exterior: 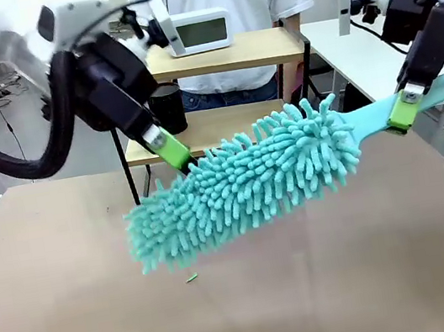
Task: Clean the shelf.
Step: Hand the Duster back to the human.
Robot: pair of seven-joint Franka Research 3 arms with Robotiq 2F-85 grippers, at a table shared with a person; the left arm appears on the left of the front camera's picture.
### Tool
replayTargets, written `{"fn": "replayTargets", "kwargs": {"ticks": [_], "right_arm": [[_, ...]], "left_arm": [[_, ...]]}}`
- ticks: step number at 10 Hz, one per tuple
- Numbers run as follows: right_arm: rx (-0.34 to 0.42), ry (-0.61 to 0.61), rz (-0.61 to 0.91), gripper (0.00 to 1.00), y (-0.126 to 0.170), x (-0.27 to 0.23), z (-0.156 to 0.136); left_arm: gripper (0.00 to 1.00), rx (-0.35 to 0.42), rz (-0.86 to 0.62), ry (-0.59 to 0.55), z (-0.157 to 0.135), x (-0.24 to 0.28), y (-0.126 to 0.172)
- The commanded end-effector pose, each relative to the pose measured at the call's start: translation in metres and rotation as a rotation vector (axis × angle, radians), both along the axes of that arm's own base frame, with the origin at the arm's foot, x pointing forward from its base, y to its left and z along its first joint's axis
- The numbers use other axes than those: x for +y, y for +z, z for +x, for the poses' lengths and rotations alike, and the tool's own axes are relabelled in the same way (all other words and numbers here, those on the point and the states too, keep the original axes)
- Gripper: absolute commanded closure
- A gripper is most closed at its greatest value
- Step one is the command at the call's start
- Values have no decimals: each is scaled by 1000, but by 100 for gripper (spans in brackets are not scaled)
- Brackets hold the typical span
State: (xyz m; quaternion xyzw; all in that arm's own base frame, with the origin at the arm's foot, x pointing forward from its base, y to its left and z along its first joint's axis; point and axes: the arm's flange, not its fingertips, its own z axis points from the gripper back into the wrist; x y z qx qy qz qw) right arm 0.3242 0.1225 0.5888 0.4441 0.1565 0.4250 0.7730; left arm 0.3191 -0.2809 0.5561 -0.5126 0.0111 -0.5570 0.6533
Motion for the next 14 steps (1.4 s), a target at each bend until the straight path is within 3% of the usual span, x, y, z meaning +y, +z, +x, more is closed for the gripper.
{"fn": "replayTargets", "kwargs": {"ticks": [1,7,14], "right_arm": [[-1,-12,54,87,5,-2,2],[12,32,84,87,5,-13,-8],[2,-27,154,87,0,-19,1]], "left_arm": [[0,10,47,-33,-2,-7,-2],[0,-8,30,66,17,1,-3],[0,21,31,-65,-9,-11,-14]]}}
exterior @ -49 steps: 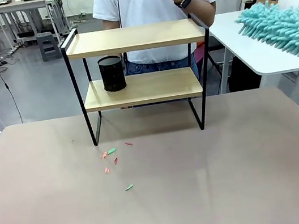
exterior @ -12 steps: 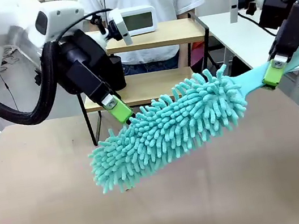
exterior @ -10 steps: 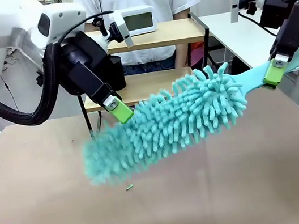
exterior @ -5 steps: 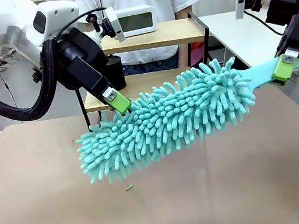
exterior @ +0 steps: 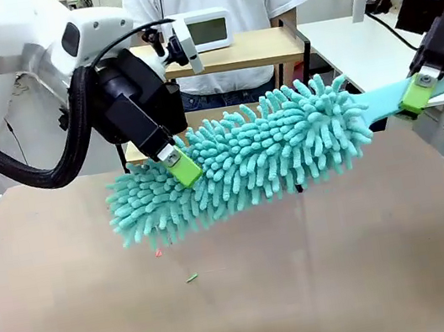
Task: Clean the shelf.
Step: Hand the Duster back to the human.
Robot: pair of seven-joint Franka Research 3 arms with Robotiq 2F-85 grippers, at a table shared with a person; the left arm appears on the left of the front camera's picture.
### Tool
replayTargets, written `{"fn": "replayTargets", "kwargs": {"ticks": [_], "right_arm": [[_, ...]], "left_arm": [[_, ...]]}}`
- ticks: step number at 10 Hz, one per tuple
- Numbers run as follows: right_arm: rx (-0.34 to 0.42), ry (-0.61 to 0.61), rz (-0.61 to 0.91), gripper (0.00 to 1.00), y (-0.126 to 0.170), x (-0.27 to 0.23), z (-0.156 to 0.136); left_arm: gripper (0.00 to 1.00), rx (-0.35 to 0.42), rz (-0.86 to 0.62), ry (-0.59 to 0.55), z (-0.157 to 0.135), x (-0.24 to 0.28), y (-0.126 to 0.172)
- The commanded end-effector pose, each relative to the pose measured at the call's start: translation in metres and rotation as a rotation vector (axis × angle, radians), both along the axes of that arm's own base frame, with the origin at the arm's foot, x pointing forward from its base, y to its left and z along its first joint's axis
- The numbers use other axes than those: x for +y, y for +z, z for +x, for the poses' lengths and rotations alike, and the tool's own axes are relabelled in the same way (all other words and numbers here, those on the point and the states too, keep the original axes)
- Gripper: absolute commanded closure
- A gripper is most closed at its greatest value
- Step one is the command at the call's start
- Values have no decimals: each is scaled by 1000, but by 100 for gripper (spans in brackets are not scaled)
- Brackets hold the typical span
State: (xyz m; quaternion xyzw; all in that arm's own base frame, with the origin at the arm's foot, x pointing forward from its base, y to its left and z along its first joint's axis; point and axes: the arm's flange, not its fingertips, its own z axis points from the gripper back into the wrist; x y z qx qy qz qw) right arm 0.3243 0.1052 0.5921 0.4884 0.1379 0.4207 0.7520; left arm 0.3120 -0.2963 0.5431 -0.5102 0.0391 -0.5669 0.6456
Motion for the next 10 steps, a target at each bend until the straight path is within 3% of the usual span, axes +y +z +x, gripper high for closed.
{"fn": "replayTargets", "kwargs": {"ticks": [1,4,5,8,10], "right_arm": [[-13,-9,49,87,-4,-2,1],[-11,-12,51,87,-4,-2,1],[-12,-14,52,87,-4,-3,1],[-7,-16,46,87,-4,-3,1],[-2,-13,35,87,-4,-1,2]], "left_arm": [[0,-2,14,-20,-2,2,-3],[93,-6,19,-26,-1,1,-4],[100,-6,16,-22,-1,1,-4],[97,-12,16,-13,1,2,-4],[100,-13,16,-12,1,3,-4]]}}
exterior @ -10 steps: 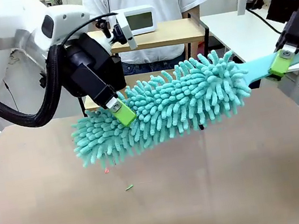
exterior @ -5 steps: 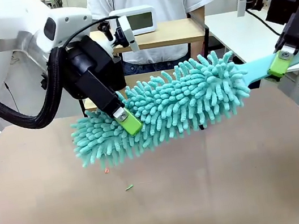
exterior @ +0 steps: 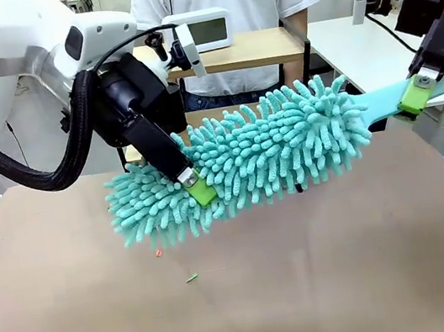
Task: Clean the shelf.
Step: Hand the Duster back to the human.
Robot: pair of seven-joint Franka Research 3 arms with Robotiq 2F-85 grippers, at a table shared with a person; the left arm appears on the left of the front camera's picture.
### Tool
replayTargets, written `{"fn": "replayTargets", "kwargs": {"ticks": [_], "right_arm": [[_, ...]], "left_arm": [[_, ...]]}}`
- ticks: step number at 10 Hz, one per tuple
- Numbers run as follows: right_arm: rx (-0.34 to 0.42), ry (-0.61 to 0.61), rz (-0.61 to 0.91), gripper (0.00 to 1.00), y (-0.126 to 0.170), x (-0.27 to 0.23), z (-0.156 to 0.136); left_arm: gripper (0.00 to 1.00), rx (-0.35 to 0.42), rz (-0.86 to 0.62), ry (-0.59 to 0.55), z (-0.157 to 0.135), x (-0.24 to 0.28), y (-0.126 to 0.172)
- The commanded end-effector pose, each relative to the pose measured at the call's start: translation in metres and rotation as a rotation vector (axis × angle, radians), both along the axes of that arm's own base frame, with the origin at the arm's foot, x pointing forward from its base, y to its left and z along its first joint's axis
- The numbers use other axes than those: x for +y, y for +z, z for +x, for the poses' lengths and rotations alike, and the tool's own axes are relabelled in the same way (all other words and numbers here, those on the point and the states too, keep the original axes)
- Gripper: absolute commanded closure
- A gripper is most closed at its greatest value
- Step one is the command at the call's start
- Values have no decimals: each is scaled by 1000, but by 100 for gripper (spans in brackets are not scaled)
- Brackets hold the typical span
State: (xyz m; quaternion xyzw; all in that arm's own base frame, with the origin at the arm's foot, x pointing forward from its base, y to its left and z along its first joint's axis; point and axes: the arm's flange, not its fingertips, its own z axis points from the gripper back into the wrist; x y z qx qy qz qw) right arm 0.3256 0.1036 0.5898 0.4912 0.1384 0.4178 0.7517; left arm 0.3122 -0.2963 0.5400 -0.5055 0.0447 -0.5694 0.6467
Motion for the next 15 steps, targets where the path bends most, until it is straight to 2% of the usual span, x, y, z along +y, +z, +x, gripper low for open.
{"fn": "replayTargets", "kwargs": {"ticks": [1,2,3,5,6,7,9,10,11,12,13,14,15], "right_arm": [[-2,-2,38,44,-3,1,1],[1,2,33,27,-4,1,2],[3,-27,46,0,-4,-1,3],[6,-94,99,0,-7,-6,4],[14,-226,139,4,-12,-13,9],[21,-418,184,0,-24,-28,16],[66,-742,276,0,-70,-78,32],[109,-939,344,0,-98,-111,34],[167,-1088,411,0,-123,-139,29],[212,-1246,323,0,-147,-157,23],[242,-1255,282,0,-164,-162,18],[246,-1274,151,0,-173,-161,17],[259,-1204,35,0,-178,-153,22]], "left_arm": [[100,-14,9,-3,1,3,-1],[100,-15,18,-5,2,3,-1],[100,-17,24,-7,2,4,-1],[100,-23,35,-10,2,5,-1],[100,-26,43,-17,0,7,-2],[100,-38,36,-22,-2,16,-2],[100,-24,1,9,-3,41,-2],[100,-37,-22,39,-6,60,2],[100,-36,-65,55,-8,82,7],[100,-60,-99,85,-11,106,13],[100,-84,-166,195,-13,137,23],[100,-75,-249,366,-12,170,32],[100,12,-394,578,-13,208,38]]}}
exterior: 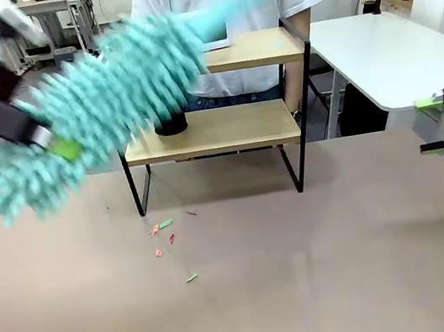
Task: Clean the shelf.
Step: Hand the Duster back to the human.
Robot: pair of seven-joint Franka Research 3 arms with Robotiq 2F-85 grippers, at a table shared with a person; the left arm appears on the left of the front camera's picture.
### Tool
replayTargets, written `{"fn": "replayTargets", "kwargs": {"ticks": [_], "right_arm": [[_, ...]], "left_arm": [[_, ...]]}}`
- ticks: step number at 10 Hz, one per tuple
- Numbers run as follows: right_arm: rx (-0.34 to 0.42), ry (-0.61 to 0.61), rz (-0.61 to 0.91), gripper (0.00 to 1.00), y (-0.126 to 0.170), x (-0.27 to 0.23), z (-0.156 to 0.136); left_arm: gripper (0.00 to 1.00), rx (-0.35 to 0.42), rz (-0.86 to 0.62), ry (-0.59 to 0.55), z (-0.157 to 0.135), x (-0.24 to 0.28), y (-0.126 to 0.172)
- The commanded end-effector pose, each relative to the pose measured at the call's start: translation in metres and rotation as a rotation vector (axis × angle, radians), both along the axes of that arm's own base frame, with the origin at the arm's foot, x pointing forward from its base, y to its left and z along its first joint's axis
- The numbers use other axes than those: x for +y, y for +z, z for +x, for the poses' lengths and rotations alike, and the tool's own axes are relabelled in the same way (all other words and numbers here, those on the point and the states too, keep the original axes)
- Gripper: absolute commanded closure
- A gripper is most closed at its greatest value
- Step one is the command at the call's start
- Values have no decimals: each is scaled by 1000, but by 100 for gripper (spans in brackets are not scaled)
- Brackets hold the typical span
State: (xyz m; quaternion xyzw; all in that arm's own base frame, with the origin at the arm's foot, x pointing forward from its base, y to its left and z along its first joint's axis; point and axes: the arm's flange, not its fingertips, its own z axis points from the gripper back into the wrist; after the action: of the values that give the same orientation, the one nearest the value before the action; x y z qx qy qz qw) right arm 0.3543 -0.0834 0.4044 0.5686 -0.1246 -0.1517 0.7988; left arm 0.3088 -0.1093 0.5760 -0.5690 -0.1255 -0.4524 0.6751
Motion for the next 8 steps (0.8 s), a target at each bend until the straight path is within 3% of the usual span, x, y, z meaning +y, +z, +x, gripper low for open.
{"fn": "replayTargets", "kwargs": {"ticks": [1,3,4,6,8], "right_arm": [[-44,11,46,0,5,-5,-5],[-44,11,46,0,5,-5,-5],[-44,11,46,0,5,-5,-5],[-44,11,46,0,5,-5,-5],[-44,11,46,0,5,-5,-5]], "left_arm": [[100,169,-303,432,-10,63,3],[100,364,-413,754,4,126,-12],[100,461,-422,827,19,146,-22],[100,726,-296,903,64,163,-61],[100,881,-184,1020,94,168,-99]]}}
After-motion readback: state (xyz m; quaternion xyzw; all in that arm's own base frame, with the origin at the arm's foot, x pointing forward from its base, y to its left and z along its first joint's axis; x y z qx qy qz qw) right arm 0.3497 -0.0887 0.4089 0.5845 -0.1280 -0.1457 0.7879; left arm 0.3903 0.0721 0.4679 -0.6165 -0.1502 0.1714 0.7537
